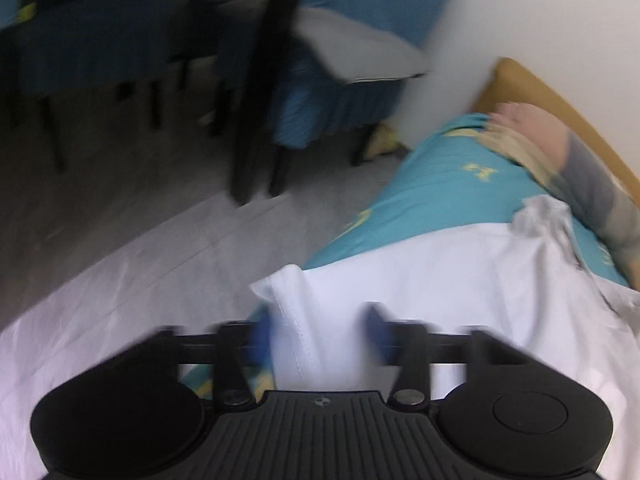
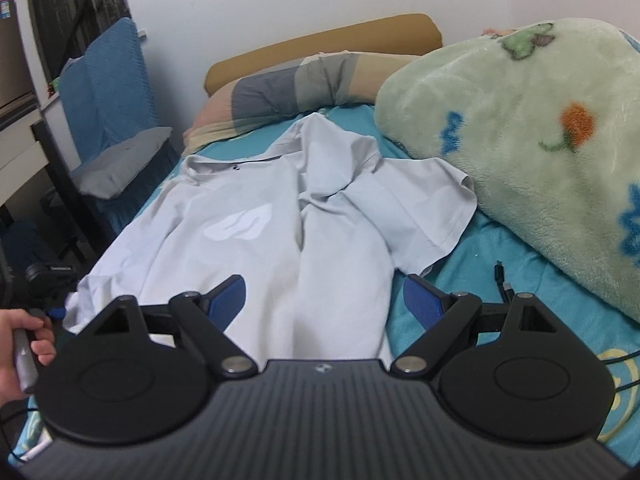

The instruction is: Fold clothes

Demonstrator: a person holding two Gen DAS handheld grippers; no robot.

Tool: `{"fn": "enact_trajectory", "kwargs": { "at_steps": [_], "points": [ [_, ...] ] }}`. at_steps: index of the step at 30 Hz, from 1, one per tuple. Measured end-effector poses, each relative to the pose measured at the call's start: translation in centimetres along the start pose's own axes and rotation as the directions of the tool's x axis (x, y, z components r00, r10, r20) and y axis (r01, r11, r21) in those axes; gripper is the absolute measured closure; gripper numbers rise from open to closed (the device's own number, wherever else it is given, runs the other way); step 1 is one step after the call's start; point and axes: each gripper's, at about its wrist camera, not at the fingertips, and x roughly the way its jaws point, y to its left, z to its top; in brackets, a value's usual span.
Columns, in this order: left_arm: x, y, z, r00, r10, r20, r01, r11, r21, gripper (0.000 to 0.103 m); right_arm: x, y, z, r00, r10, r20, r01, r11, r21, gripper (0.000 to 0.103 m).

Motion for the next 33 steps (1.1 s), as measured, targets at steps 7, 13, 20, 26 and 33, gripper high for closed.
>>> {"fn": "enact_trajectory", "kwargs": {
  "at_steps": [7, 13, 20, 26, 33],
  "points": [
    [1.5, -2.9, 6.2, 0.963, 0.184, 0.196, -0.217, 0.963, 0.160, 0.100, 1.5, -1.2, 0.8, 1.000, -0.002, -0.007, 0.003, 0.997, 0.077, 0.016],
    [2.8, -5.0, 9.6, 0.845, 0.366, 0.390, -0.469, 0.858, 0.210, 0.081, 2.4, -1.0, 1.0, 0.999, -0.034, -0.004, 0.034, 0.999, 0.025, 0.016],
    [-0.1, -3.2, 3.8, 0.948, 0.277, 0.158, -0.311, 0.913, 0.265, 0.046, 2.4, -0.8, 1.4, 1.000, -0.005, 0.015, 0.005, 1.000, 0.022, 0.016],
    [-10.2, 0.5, -4.6, 0.955, 0.120, -0.270, -0.094, 0.990, 0.109, 0.039, 1.2, -0.6, 1.4, 0.999, 0.017, 0.032, -0.018, 0.999, 0.028, 0.016],
    [-21.6, 0.9, -14.9, 0.873, -0.014, -0.488, 0.034, 0.999, 0.031, 0.028, -2.3, -0.4, 1.4, 0.996, 0.023, 0.084, -0.023, 1.000, 0.007, 0.016]
  ]
}}
